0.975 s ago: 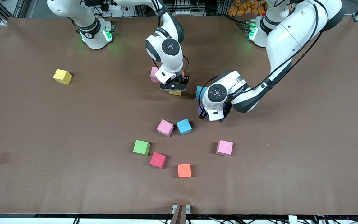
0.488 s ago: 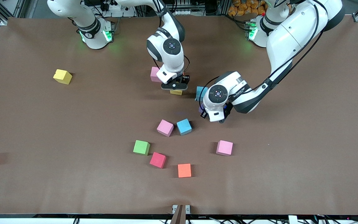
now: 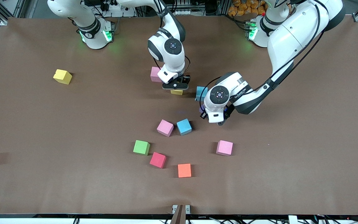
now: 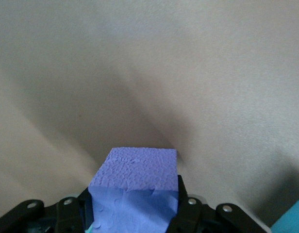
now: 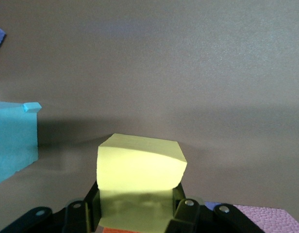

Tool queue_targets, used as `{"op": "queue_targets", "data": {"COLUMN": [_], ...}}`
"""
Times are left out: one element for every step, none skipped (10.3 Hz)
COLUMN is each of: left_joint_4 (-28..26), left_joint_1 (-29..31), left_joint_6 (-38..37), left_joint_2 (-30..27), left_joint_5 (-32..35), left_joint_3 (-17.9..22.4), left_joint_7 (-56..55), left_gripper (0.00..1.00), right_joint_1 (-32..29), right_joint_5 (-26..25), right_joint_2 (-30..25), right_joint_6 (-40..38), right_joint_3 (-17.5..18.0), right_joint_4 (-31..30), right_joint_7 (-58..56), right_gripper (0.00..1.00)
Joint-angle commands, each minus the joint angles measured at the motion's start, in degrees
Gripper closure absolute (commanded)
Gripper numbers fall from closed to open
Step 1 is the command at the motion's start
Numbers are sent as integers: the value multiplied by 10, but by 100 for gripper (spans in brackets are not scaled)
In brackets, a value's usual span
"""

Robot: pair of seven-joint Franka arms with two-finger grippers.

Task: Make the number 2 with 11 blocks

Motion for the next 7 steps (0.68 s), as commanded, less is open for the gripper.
{"op": "queue_targets", "data": {"left_joint_4": [8,16,23,27,34,44,54], "left_joint_1": [2,2,2,1,1,1,3], "left_joint_6": [-3,-5,-7,-13,-30,-56,-71], "left_joint_2": [-14,-14,-14,-19,-20,-21,-21], "left_joint_5": [15,15,15,15,15,15,14], "left_joint_3": [0,0,-1,-1,-2,-3,-3], "left_joint_7": [61,78,100,117,139,178,211], "left_gripper": [100,100,100,100,100,100,100], "right_joint_1": [6,6,6,6,6,6,10], "right_joint_5": [-8,-8,-8,-8,-8,-8,-8], "right_joint_2": [1,1,2,3,3,3,3], "right_joint_6": [8,8,8,8,9,9,9], "right_joint_3": [-4,-4,-4,-4,-4,-4,-4], "right_joint_4": [-4,-4,-3,-3,-3,-3,-3], "right_joint_7": [3,3,3,3,3,3,3], "right_gripper": [74,57,41,29,20,12,7]}}
